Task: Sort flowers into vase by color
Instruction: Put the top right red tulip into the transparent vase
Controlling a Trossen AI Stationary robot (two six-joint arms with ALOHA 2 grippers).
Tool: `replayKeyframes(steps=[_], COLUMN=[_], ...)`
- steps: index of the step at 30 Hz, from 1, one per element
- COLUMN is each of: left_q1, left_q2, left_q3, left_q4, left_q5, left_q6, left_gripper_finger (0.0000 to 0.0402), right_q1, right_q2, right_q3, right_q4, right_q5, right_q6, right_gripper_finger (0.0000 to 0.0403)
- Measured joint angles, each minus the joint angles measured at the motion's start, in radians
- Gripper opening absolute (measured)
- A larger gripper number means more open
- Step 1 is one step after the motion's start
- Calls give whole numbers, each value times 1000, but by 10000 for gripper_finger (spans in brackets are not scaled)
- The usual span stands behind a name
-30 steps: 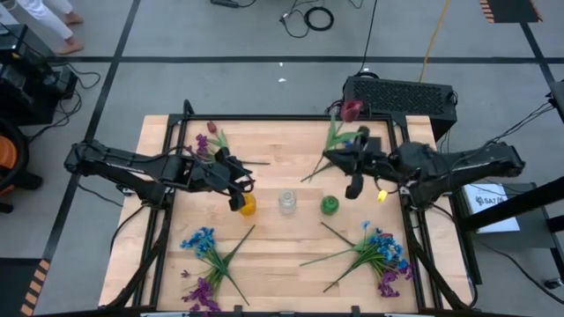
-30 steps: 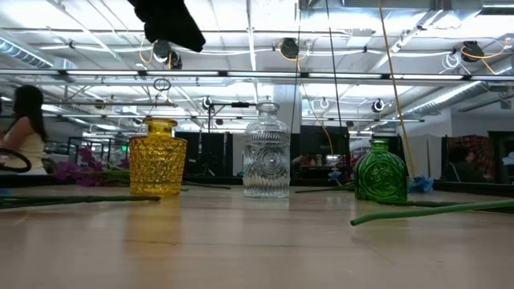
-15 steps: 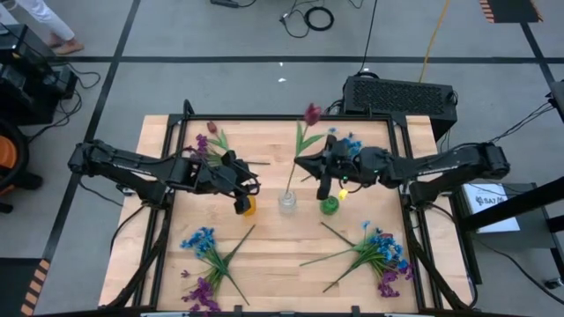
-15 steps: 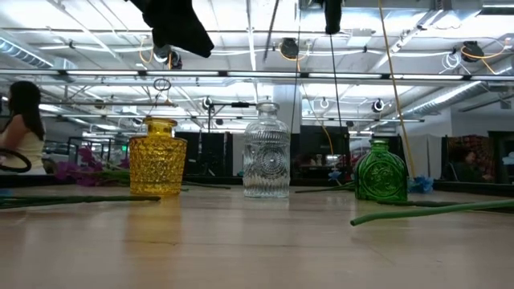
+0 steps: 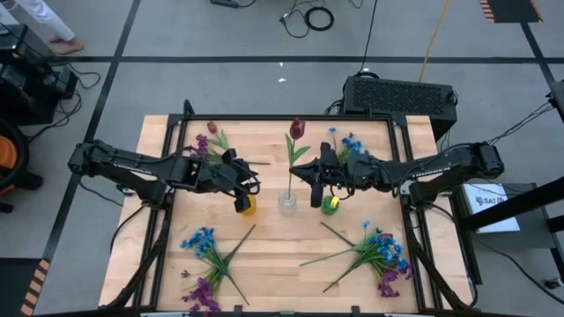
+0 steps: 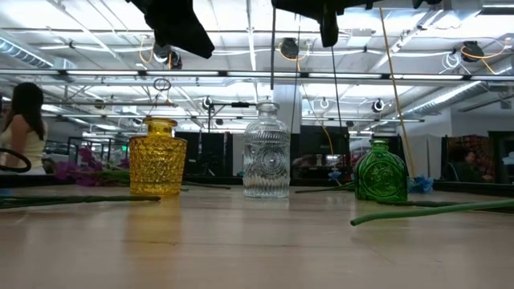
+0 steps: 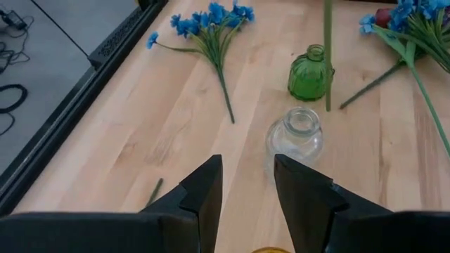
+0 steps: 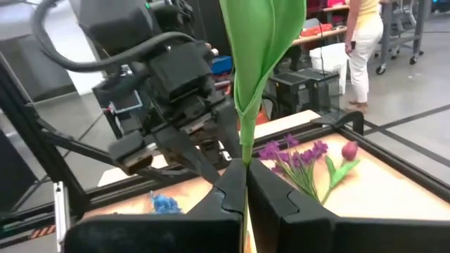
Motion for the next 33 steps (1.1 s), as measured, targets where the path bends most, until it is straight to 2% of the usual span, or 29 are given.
replayKeyframes(steps=[6, 33], left_q1=[-1, 0], left_q2=[0, 0], left_q3=[0, 0], left_q4=[1, -2], left_q5=[-5, -6], left_q6=[0, 1], left_gripper_finger=[137, 137], right_q1=[-1, -43], right_q2=[23, 158], right_q3=[0, 1], right_q4=[11, 57], right_q5=[31, 33], right_q6=[-2, 34], right_gripper_finger=[0, 0])
